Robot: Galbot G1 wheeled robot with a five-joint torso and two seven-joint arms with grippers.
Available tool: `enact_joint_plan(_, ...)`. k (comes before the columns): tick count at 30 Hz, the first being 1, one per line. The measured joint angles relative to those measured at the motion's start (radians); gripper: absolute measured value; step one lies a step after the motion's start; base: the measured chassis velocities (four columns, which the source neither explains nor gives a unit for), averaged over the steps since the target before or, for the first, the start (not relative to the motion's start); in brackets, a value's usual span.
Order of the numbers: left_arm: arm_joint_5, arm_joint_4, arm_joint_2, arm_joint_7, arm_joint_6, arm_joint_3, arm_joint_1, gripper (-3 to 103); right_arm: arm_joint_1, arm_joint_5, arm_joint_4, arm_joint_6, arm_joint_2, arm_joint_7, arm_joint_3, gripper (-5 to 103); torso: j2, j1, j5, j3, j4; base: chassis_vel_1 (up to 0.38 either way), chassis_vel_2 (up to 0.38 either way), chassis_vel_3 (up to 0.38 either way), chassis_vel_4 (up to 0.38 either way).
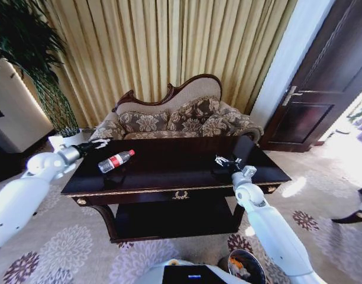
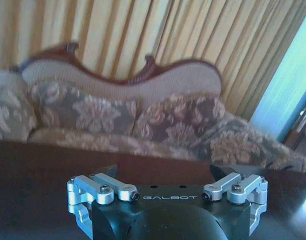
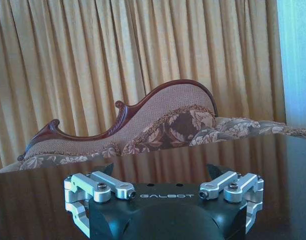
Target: Move to the front of the table and place the trash on the table into the trash bin.
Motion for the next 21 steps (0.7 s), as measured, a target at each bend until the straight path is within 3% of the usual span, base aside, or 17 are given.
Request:
enact_joint_plan(1, 0.0, 0.0, 0.0, 0.0, 0.0, 0.0, 0.0, 100, 0.0, 0.0, 0.0, 0.0, 0.0, 0.0, 0.0, 100, 0.0, 0.0, 0.0, 0.0, 0.0, 0.0, 0.0, 0.0, 0.0)
enact_joint_plan(3, -0.039, -0.004, -0.024, -0.081, 0.077, 0.052, -0.061, 100, 0.001, -0.001, -0.006, 0.0, 0.001, 0.0, 0.001, 100, 0.0, 0.0, 0.0, 0.0, -0.0002, 0.0, 0.0, 0.0, 0.0)
enact_joint_plan(8, -0.069, -0.009, -0.032, -0.102, 0.153, 0.096, -0.117, 100, -0.002, -0.003, -0.018, 0.001, 0.005, 0.0, 0.005, 100, 0.0, 0.0, 0.0002, 0.0, -0.0003, 0.0, 0.0, 0.0, 0.0)
enact_joint_plan(10, -0.058, -0.008, -0.025, -0.048, 0.174, 0.105, -0.129, 100, -0.007, -0.004, -0.024, 0.003, 0.008, -0.001, 0.01, 100, 0.0, 0.0, 0.0002, 0.0, -0.0003, 0.0, 0.0, 0.0, 0.0)
enact_joint_plan(11, -0.032, -0.008, -0.014, 0.011, 0.191, 0.106, -0.132, 100, -0.01, -0.006, -0.032, 0.006, 0.01, -0.004, 0.014, 100, 0.0, 0.0, 0.0001, 0.0, 0.0, 0.0, 0.0, 0.0, 0.0)
enact_joint_plan(21, 0.079, -0.047, 0.059, 0.073, 0.231, 0.11, -0.118, 100, -0.012, -0.024, -0.055, 0.024, 0.028, -0.009, 0.014, 100, 0.0, 0.0, -0.0005, 0.0, 0.0001, 0.0, 0.0, 0.0, 0.0)
